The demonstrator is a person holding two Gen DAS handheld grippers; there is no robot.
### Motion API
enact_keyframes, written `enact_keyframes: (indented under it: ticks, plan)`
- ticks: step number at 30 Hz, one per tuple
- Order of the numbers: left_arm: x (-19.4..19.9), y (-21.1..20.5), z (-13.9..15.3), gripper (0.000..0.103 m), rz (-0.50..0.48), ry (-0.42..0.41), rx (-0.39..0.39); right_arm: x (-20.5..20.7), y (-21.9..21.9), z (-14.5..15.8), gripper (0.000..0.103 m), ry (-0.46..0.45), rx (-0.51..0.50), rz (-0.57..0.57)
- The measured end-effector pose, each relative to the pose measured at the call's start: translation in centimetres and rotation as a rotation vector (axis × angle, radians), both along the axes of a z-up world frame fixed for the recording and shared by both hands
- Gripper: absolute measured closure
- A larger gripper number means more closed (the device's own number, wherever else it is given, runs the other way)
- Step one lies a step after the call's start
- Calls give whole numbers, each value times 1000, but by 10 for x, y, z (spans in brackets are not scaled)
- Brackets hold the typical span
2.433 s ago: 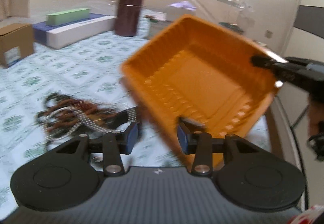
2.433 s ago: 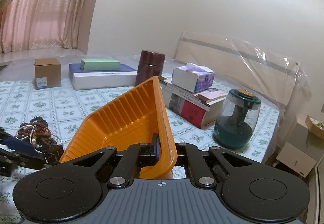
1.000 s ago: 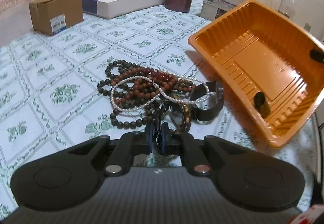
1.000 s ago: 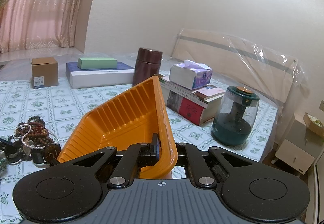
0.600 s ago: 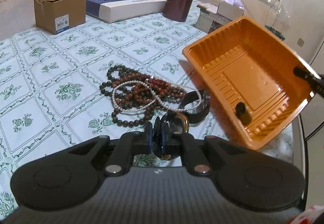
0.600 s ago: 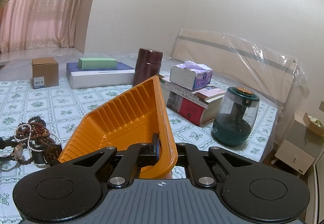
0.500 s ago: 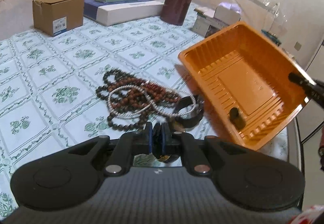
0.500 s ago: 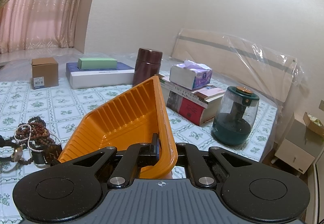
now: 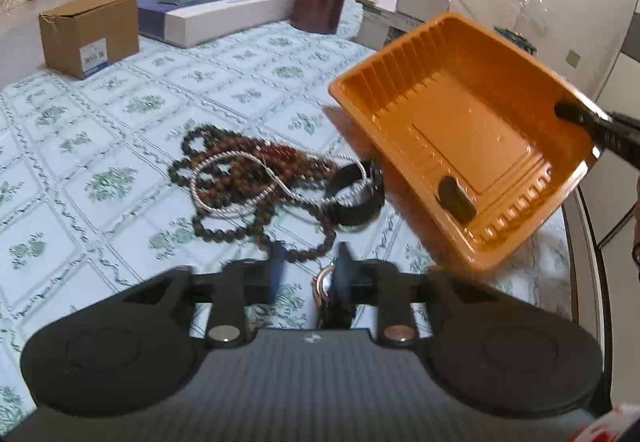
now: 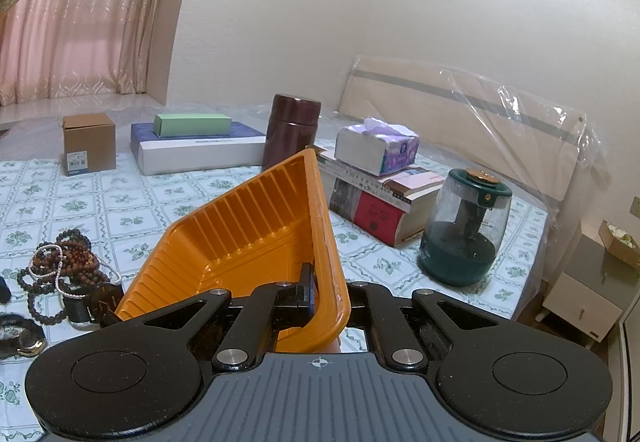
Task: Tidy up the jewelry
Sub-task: 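Grasp a black watch from the jewelry pile with the left tool, then carry the black watch into the tray and open the left tool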
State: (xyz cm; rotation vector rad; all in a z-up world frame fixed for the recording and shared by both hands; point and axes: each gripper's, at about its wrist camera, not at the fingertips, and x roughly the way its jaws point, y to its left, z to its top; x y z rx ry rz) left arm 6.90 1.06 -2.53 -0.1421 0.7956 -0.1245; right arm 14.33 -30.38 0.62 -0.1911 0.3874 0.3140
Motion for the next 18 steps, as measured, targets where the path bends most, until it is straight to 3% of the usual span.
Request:
enact_keyframes:
  ticks: [3,10,14,18]
  plan:
    - [4,-7,-5,64,-50,12,-12,0,0,0,97,0,1,-1]
    - [5,-28,-11,66,-131,16,121,-1,-1,-1,97,4,3,-5]
    - [2,-31,-13,87,-164,38,151,-1,-1,-1,97,4,3,-5]
    - [-1,-31,-8,89,-177,32,154,0,-1,-2,97,4,4,-7]
